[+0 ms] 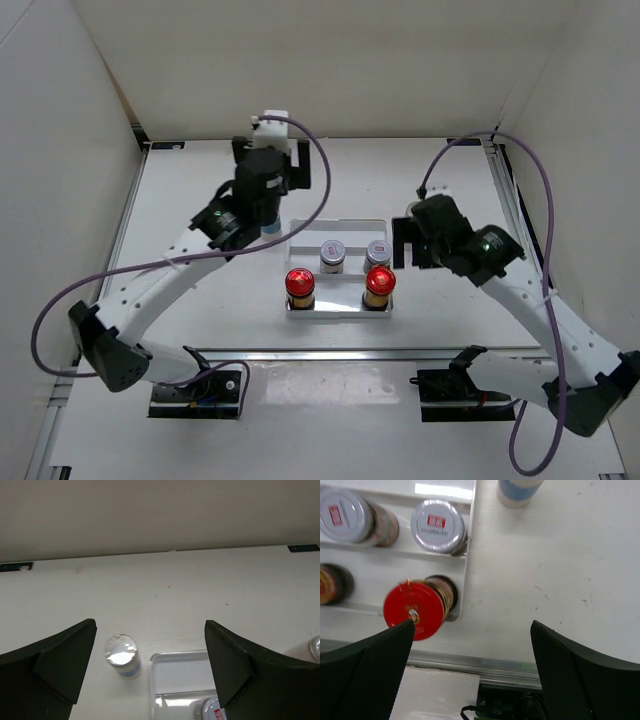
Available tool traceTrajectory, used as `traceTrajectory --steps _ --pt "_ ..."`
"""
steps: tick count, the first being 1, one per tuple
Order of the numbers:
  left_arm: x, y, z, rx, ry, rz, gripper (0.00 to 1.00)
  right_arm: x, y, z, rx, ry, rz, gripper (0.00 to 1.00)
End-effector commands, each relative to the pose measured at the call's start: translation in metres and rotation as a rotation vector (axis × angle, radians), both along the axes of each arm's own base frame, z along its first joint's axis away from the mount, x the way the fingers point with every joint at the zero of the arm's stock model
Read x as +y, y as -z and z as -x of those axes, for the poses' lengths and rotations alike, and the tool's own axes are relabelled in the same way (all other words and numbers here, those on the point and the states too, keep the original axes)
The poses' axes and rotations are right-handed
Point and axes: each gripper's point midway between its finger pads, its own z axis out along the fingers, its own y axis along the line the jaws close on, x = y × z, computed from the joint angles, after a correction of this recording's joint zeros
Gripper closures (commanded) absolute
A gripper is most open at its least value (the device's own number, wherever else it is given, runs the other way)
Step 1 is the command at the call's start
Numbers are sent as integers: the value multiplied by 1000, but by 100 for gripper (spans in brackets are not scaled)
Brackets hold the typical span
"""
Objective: Organize the condiment bottles
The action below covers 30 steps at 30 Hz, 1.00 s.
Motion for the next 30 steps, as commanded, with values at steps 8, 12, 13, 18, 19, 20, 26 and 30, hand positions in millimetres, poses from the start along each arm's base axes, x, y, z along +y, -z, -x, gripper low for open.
traceTrajectory --steps 8,12,13,18,19,20,26,30 --pt "132 44 29 121 -177 -198 0 41 -56 -61 -14 -62 -85 18" --pt "148 75 49 81 -211 -121 0 79 -62 -72 12 -192 -162 67" --pt "150 76 53 73 -212 -114 0 87 -50 -79 53 -188 -156 74" --pt "165 59 58 -21 -256 -66 0 114 -19 -92 145 -179 -29 100" --pt "169 58 59 -23 -282 -69 0 117 -1 -92 192 -179 31 100" --pt "173 55 61 -33 -300 -65 0 119 -2 -98 185 -170 44 100" --pt "192 45 73 -97 -368 -41 0 122 34 -105 269 -160 141 100" --pt "194 40 77 -110 -368 -37 0 125 51 -109 305 -146 173 100"
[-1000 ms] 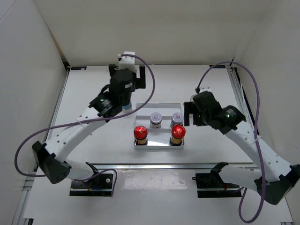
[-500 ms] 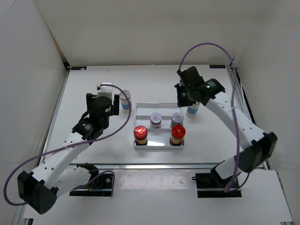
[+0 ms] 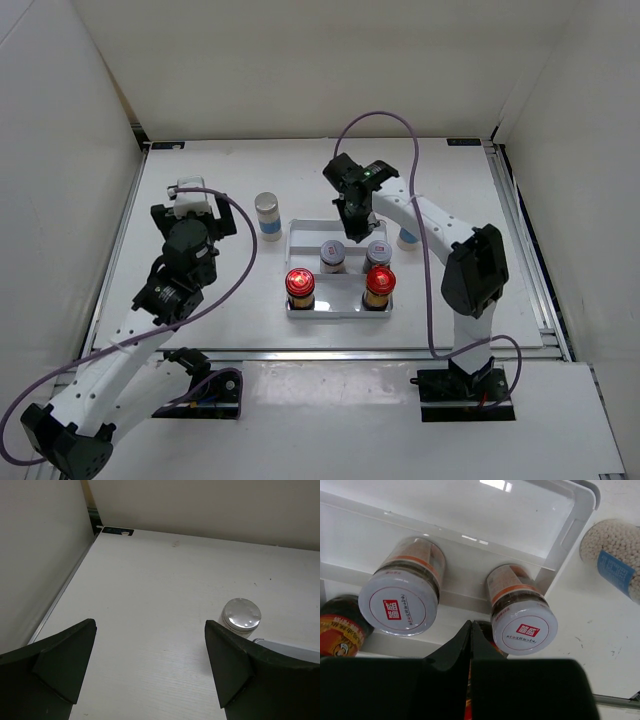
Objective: Organize the condiment bottles
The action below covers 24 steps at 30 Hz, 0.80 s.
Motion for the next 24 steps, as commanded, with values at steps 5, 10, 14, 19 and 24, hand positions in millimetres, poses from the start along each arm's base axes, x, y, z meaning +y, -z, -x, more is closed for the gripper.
traceTrajectory --steps 5,10,14,19,24 --pt "5 -2 0 -23 -28 -2 0 6 9 -5 26 20 25 100" --pt "7 -4 0 -31 -37 3 0 19 33 1 91 18 22 100" --pt "7 -6 -1 -37 -36 -1 0 31 44 6 133 11 -36 100" --pt "7 -1 -2 -29 -45 -7 0 57 45 10 143 -22 -161 100" --pt "7 -3 -3 -37 -46 -2 0 72 48 13 178 -27 -231 100"
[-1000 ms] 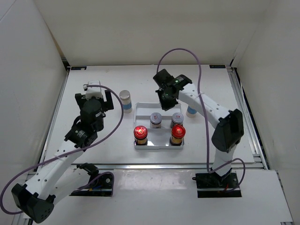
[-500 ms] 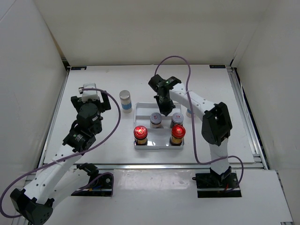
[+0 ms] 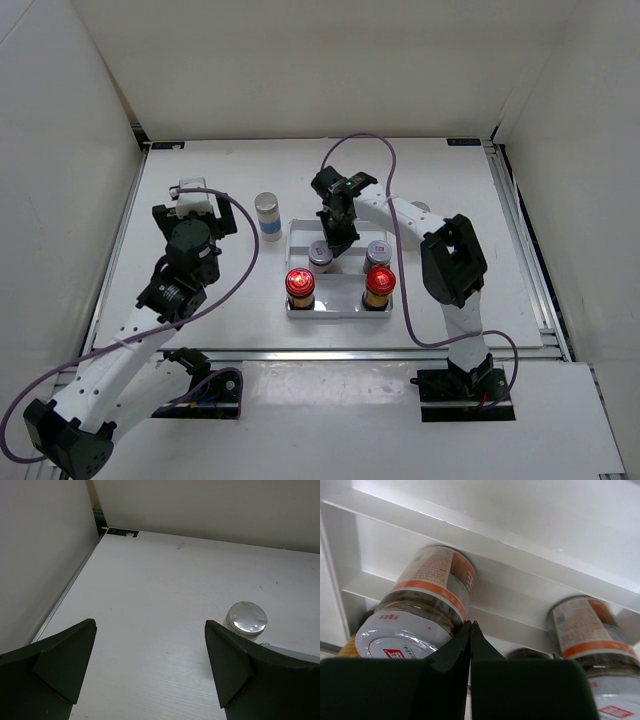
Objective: Organize the condiment bottles
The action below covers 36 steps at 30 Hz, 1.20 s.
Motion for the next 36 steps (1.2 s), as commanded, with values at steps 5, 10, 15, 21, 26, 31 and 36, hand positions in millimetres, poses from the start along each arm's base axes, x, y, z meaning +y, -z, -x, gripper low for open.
traceTrajectory --steps 5,10,15,21,26,31,36 --pt "3 -4 -2 -17 -17 -4 0 38 -5 4 20 -20 -155 100" --pt "3 -4 -2 -17 -17 -4 0 29 -25 2 -39 -26 -143 95" --pt "1 -4 -2 -16 -7 -3 0 -28 -87 -22 -283 81 -69 21" --pt "-1 -1 -4 -8 2 -7 0 -123 -151 -49 -500 245 -1 0" --pt "-1 -1 -4 -8 2 -7 0 -161 -144 -65 -455 328 2 0" --pt "-2 1 -5 0 2 -12 0 -175 -118 -80 -382 352 28 0" --pt "-3 4 -7 8 2 -17 0 -194 -96 -98 -320 419 36 0"
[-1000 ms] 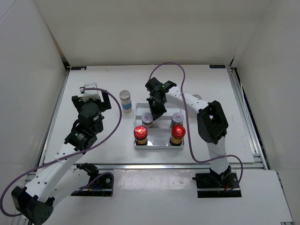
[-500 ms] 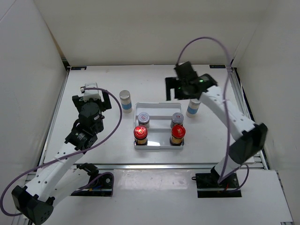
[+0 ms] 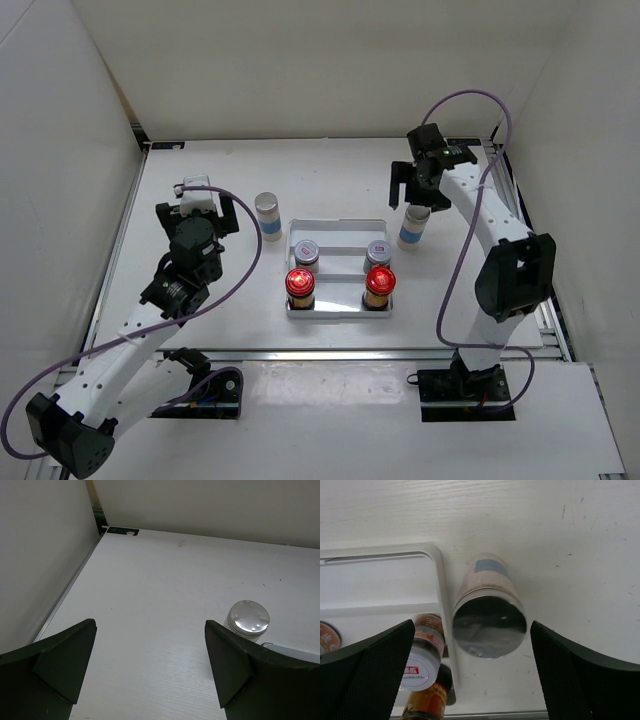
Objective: Organize the condiment bottles
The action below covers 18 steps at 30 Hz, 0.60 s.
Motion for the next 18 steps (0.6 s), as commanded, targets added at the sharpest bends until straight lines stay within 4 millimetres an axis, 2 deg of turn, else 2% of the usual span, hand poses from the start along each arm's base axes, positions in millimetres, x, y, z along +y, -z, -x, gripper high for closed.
traceTrajectory --steps 1,4,5,6,7,12,16,18 --pt "-1 -1 -1 -6 4 1 0 -14 -4 -9 7 44 -25 0" --pt "-1 -1 -1 -6 4 1 0 -22 8 -10 45 63 -34 0" --pt "-1 -1 -1 -6 4 1 0 -20 17 -7 71 59 -37 2" --pt "-1 -1 -1 -6 4 1 0 -20 16 -9 62 58 -39 5" --pt "-1 -1 -1 -6 4 1 0 -18 24 -6 86 54 -44 12" --pt "-1 1 -3 5 5 -13 0 -13 29 -3 95 47 -79 35" --pt "-1 1 -3 5 5 -13 0 -18 5 3 29 80 -85 85" --pt "-1 1 -3 5 5 -13 0 -22 -11 6 -32 101 -88 91"
